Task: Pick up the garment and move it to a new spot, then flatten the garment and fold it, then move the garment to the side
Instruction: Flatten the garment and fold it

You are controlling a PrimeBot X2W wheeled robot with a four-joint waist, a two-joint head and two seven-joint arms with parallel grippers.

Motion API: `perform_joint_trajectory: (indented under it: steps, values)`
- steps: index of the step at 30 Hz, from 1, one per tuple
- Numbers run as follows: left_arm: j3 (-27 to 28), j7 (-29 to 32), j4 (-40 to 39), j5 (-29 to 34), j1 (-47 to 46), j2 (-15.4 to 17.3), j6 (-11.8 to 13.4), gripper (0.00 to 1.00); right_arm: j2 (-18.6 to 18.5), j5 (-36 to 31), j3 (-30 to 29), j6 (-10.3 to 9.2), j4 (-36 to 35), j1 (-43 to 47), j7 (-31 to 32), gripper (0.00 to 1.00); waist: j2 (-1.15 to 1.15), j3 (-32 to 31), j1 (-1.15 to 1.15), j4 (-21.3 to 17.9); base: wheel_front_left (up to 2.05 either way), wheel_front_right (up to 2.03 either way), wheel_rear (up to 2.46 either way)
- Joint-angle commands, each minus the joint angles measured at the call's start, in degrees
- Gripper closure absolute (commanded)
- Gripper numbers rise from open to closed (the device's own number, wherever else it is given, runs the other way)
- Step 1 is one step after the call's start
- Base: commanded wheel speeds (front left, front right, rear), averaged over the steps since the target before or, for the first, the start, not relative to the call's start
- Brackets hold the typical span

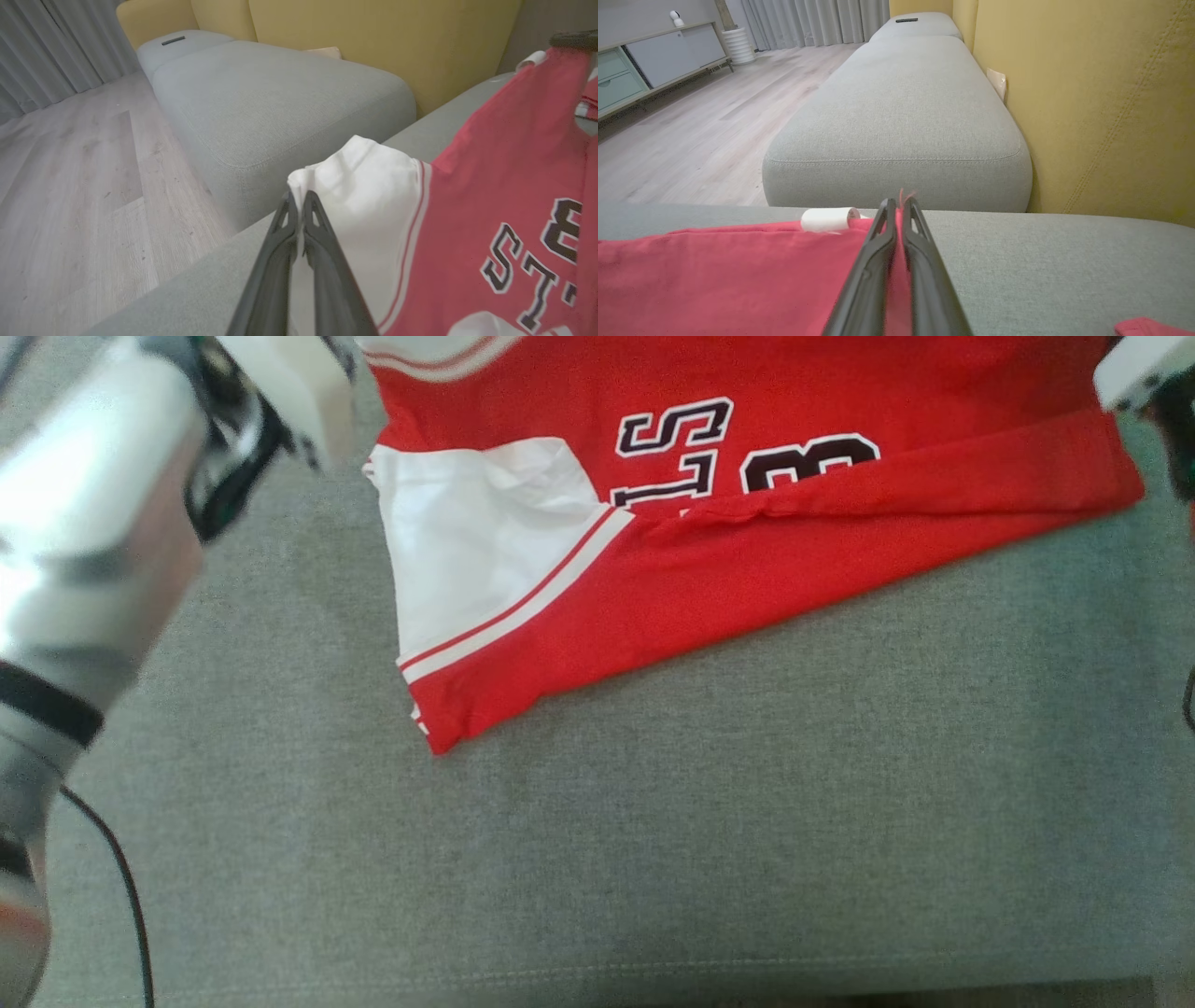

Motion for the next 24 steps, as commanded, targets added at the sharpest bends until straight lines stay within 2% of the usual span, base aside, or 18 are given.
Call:
perform_joint_trajectory:
  steps: [1, 6, 11, 18, 24]
  values:
    - [2.31, -0.3, -1.67, 0.93, -0.43, 2.28, -0.32, 1.0, -0.81, 1.49, 1.15, -0.05, -1.66, 2.02, -0.05, 1.0, 0.0, -0.74, 0.0, 0.45, 0.0, 0.0, 0.0]
    - [1.66, -0.31, -5.52, 2.21, 3.97, 4.22, -0.81, 1.0, -4.25, 5.72, 4.58, -0.05, -3.54, 5.97, 1.94, 1.0, 0.0, -2.68, 0.0, 1.24, 0.0, 0.0, 0.0]
    - [-0.65, 0.2, -10.95, 1.29, 8.48, 6.69, -1.03, 1.0, -9.47, 8.66, 9.26, -0.05, -6.22, 10.19, 5.17, 1.0, 0.0, -4.81, 0.0, 2.17, 0.0, 0.0, 0.0]
    - [-4.31, 4.66, -21.06, -0.56, 12.58, 10.81, -1.12, 1.0, -16.12, 11.34, 14.29, -0.05, -7.96, 13.68, 9.09, 1.0, 0.0, -6.6, 0.0, 3.0, 0.0, 0.0, 0.0]
    - [-6.11, 9.76, -27.85, -2.87, 14.56, 13.94, -1.14, 1.0, -18.72, 11.99, 17.9, -0.05, -9.23, 14.89, 11.88, 1.0, 0.0, -7.19, 0.0, 2.96, 0.0, 0.0, 0.0]
